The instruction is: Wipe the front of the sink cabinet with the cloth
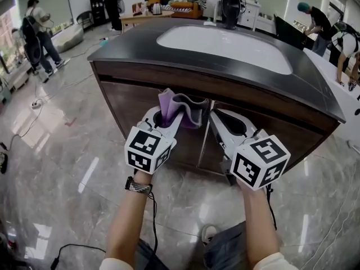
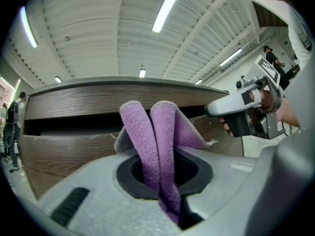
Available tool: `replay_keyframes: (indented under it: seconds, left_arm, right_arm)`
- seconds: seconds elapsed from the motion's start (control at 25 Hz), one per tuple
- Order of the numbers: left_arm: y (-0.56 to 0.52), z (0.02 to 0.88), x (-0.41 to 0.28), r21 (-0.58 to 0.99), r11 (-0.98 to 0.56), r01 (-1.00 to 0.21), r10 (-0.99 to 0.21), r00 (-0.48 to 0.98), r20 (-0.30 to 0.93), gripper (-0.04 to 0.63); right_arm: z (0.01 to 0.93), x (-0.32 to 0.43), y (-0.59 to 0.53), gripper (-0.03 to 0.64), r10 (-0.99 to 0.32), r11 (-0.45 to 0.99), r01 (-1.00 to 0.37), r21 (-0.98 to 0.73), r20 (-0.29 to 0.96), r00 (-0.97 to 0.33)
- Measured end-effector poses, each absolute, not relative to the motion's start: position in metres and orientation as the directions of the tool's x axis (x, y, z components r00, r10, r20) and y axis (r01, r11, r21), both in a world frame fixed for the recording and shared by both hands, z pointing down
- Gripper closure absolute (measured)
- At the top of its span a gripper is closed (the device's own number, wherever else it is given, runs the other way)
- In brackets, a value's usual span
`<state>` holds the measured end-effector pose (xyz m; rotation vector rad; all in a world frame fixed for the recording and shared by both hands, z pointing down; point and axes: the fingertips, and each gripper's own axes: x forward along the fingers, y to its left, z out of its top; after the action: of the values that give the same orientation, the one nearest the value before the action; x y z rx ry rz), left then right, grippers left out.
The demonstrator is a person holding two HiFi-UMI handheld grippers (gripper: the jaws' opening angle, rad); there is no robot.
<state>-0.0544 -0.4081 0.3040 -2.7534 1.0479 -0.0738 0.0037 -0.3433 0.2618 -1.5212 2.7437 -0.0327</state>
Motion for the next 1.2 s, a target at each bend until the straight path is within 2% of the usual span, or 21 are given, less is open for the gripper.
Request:
replay_keyframes:
  seconds: [0.32,0.72,0.96,1.2]
  left_arm:
    - [-0.432,0.302,-0.106,-0.176,-0.654,-0.735,-0.745,0.667,-0.016,0.541]
    - [-0.45,0.303,-0.144,-0.206,-0.622,-0.755,-0.774,0.632,0.019,0.537]
    - [-0.473,0.297,-0.19,-0.254,-0.477,-0.841,-0.868,0.497,-0.014,0.536]
    - [-0.499,0.3,-0.252,-0.181,-0.373,-0.91,-0.923,0.383,-0.028,0.537]
  right_arm:
    - [0.274,-0.013,-0.35,0.611,-0.828,0.558,-0.828,-0.046,0.038,-0.56]
    - [0.287,-0.056,-0.356,0.611,-0.756,0.649,-0.757,-0.076,0.047,-0.653]
    - [0.284,-0.066,-0.361,0.611,-0.734,0.676,-0.735,-0.061,0.036,-0.678]
    - [0.284,-0.07,-0.361,0.611,-0.731,0.678,-0.73,-0.083,0.021,-0.682]
